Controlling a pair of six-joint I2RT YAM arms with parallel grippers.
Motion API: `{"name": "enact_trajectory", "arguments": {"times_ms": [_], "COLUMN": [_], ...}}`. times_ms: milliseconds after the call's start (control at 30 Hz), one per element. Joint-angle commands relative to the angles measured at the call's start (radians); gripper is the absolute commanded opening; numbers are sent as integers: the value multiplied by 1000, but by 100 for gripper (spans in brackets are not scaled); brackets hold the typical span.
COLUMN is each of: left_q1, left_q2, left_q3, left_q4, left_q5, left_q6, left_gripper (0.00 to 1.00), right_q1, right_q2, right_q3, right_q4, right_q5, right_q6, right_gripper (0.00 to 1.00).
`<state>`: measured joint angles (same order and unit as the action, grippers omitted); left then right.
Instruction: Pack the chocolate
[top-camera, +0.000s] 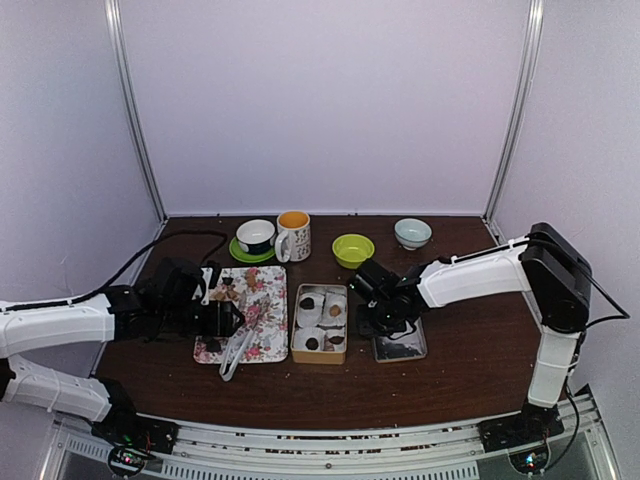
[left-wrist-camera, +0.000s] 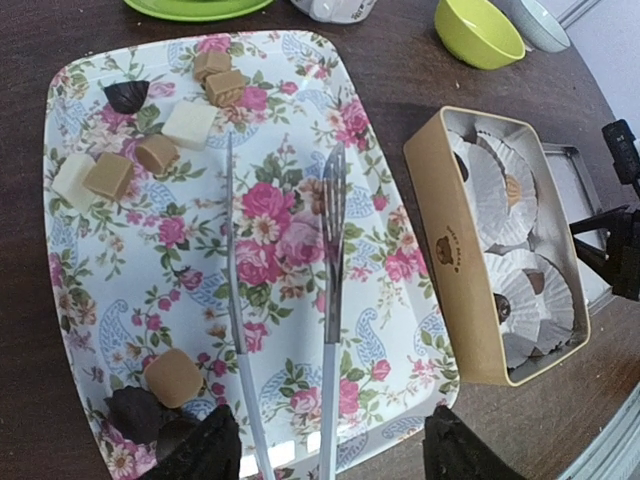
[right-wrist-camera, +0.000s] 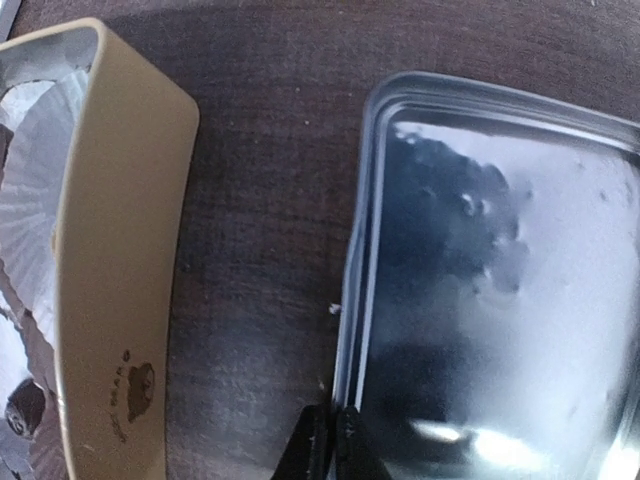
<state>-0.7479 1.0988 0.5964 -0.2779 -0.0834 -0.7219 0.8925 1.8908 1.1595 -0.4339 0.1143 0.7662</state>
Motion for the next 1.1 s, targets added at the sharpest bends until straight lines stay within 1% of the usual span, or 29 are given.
{"name": "enact_trajectory", "arguments": {"times_ms": [0, 267, 567, 833, 1000, 1067], "left_q1": [-5, -4, -4, -4, -5, -4], "left_q2": [38, 145, 282, 359, 437, 459], "left_q3": [29, 69, 126, 194, 264, 286], "left_q4": [80, 137, 149, 138, 100, 90], "left_q5": [53, 111, 148, 150, 149, 144], "left_q6": [22, 29, 9, 62, 102, 105], "left_gripper": [65, 62, 57, 53, 46, 40], "right_q1": [5, 4, 4, 1, 0, 1], "right_q2": [-89, -241, -331, -438, -487, -508], "right_q3": [-61, -125, -126, -164, -178, -189], "right_q4": [5, 72, 62, 82, 98, 109], "right_q5": [70, 111, 40, 13, -24, -33], "right_q6": [16, -4, -84, -141, -183, -187], "right_gripper": [0, 0, 0, 0, 0, 0]}}
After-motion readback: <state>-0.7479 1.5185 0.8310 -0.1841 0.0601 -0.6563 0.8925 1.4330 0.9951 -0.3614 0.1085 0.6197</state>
